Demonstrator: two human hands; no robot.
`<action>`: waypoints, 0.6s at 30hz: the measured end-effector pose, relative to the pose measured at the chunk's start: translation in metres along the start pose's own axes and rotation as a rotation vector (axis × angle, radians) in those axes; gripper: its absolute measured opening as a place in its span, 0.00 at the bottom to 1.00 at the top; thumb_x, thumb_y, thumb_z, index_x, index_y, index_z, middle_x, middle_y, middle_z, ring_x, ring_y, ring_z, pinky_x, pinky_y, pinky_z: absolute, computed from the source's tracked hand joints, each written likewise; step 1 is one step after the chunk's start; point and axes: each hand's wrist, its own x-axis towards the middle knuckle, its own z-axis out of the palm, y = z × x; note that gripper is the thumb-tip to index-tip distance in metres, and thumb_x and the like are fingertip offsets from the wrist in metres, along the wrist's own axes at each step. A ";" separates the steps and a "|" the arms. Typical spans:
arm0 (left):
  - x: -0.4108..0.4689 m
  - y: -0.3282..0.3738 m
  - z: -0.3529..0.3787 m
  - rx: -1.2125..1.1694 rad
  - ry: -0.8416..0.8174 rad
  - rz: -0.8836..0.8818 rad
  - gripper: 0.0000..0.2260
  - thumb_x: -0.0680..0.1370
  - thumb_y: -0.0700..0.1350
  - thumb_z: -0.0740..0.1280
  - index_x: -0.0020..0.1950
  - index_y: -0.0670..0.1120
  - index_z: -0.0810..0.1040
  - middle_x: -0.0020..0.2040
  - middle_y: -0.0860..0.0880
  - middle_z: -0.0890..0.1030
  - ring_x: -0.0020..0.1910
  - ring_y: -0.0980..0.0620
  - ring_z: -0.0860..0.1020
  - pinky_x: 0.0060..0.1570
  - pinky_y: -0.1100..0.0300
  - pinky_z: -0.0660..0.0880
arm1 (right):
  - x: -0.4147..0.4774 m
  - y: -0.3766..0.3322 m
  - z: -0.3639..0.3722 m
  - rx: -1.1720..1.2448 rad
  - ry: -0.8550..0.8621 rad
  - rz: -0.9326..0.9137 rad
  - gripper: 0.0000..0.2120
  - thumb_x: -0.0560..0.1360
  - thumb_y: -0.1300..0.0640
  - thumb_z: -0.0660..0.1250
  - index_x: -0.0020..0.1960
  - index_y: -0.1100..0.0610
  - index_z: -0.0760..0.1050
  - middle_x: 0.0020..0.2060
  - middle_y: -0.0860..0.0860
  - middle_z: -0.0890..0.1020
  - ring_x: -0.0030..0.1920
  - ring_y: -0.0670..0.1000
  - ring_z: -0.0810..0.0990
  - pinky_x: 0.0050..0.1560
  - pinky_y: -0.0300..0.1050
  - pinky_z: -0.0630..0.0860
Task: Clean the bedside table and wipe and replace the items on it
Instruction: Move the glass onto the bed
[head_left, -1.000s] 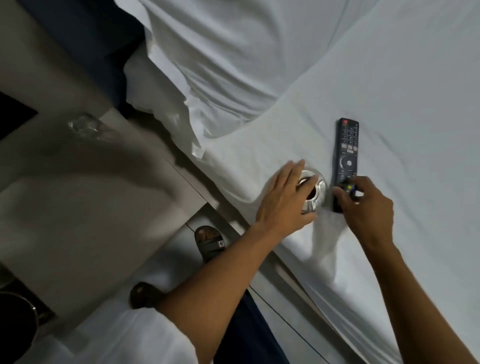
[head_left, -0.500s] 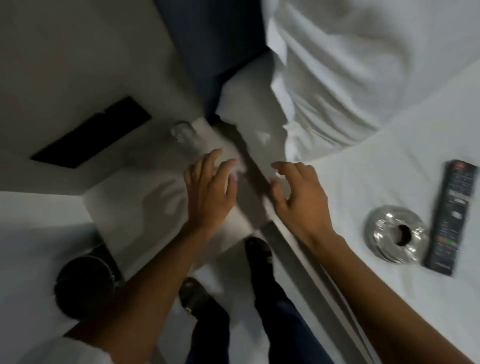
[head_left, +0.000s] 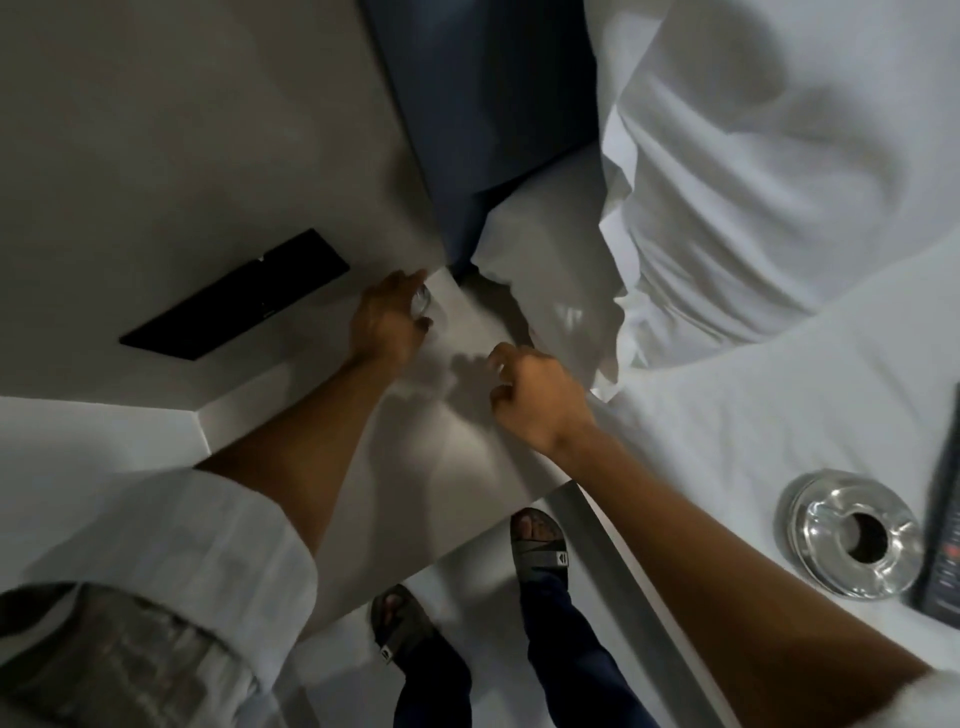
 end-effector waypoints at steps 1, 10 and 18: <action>-0.005 0.001 0.003 -0.011 0.044 0.012 0.24 0.75 0.44 0.69 0.71 0.46 0.72 0.68 0.42 0.76 0.65 0.39 0.75 0.62 0.50 0.73 | -0.005 0.005 0.003 0.031 0.001 0.014 0.17 0.69 0.61 0.63 0.57 0.55 0.74 0.51 0.57 0.79 0.49 0.60 0.79 0.46 0.54 0.79; -0.144 0.015 0.007 -0.877 0.082 -0.387 0.18 0.69 0.45 0.77 0.58 0.56 0.82 0.54 0.48 0.85 0.55 0.49 0.83 0.53 0.59 0.80 | -0.044 0.026 0.031 0.294 0.016 0.231 0.27 0.78 0.47 0.61 0.74 0.55 0.61 0.71 0.57 0.71 0.68 0.57 0.72 0.66 0.52 0.71; -0.220 0.095 -0.026 -1.357 0.062 -0.313 0.20 0.66 0.54 0.76 0.57 0.62 0.81 0.58 0.54 0.84 0.58 0.57 0.82 0.51 0.61 0.81 | -0.103 0.014 -0.048 0.324 0.453 0.199 0.19 0.74 0.49 0.63 0.64 0.44 0.71 0.56 0.47 0.81 0.50 0.47 0.81 0.52 0.53 0.80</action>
